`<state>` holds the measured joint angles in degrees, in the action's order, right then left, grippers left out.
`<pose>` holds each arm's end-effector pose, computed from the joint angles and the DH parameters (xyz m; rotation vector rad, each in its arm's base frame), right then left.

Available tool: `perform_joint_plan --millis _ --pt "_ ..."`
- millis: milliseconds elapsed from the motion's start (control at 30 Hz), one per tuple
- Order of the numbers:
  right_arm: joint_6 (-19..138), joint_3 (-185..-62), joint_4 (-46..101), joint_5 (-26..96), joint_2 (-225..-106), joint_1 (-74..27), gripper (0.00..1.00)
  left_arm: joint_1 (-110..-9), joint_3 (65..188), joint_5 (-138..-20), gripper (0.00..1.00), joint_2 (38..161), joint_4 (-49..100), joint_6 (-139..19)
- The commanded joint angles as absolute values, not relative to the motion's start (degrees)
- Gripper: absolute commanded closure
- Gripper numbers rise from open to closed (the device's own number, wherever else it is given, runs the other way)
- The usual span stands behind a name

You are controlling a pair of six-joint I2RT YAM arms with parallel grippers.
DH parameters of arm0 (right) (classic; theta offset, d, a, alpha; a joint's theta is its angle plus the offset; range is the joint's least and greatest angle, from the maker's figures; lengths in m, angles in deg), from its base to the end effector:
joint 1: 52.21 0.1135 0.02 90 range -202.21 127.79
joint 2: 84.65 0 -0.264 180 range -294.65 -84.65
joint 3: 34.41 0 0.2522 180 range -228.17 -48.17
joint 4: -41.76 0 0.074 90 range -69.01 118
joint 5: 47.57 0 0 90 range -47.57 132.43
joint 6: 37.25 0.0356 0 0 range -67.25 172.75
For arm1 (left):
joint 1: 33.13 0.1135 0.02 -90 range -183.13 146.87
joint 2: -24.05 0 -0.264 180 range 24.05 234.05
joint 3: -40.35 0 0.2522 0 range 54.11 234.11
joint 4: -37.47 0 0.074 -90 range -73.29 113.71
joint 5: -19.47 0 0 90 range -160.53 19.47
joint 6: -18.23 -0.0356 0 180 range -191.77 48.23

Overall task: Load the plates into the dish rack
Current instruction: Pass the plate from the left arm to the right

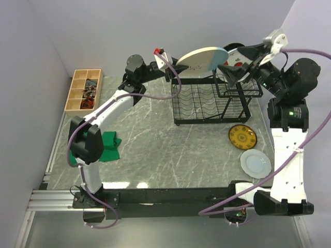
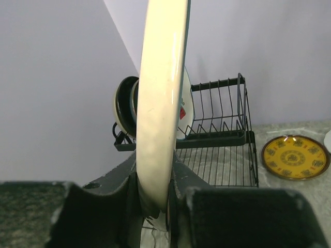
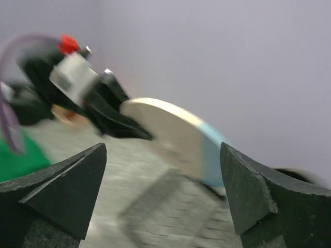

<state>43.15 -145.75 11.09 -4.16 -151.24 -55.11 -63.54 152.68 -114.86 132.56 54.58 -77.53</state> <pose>0.1908 0.0162 0.5573 -0.7534 1.1944 0.3566 0.3741 -0.2484 0.4162 1.0213 0.8969 -0.8283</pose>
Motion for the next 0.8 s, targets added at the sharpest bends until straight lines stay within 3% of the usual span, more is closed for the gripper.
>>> perform_joint_plan --millis 0,67,133,333,533,767 --pt "86.5 -138.1 27.7 -7.0 -151.3 -55.4 0.07 -64.0 151.5 -111.4 0.99 122.7 58.3 -85.7" --pt "104.1 -132.4 35.8 -4.2 -149.8 -55.1 0.12 -64.1 149.6 -110.8 0.99 121.4 56.6 -88.6" --pt "104.1 -132.8 29.9 6.2 -148.9 -52.6 0.09 -64.1 148.7 -110.4 0.99 120.2 55.3 -90.0" --pt "118.3 -140.4 13.3 20.6 -154.2 -47.2 0.03 -64.9 146.2 -108.3 0.99 118.2 54.9 -92.2" --pt "130.2 -146.5 6.3 25.3 -157.5 -43.3 0.02 -66.8 147.5 -106.4 0.99 118.3 48.7 -97.9" --pt "133.3 -146.6 -2.7 27.6 -157.7 -41.6 0.13 -68.0 149.6 -104.0 0.99 118.4 45.1 -101.9"
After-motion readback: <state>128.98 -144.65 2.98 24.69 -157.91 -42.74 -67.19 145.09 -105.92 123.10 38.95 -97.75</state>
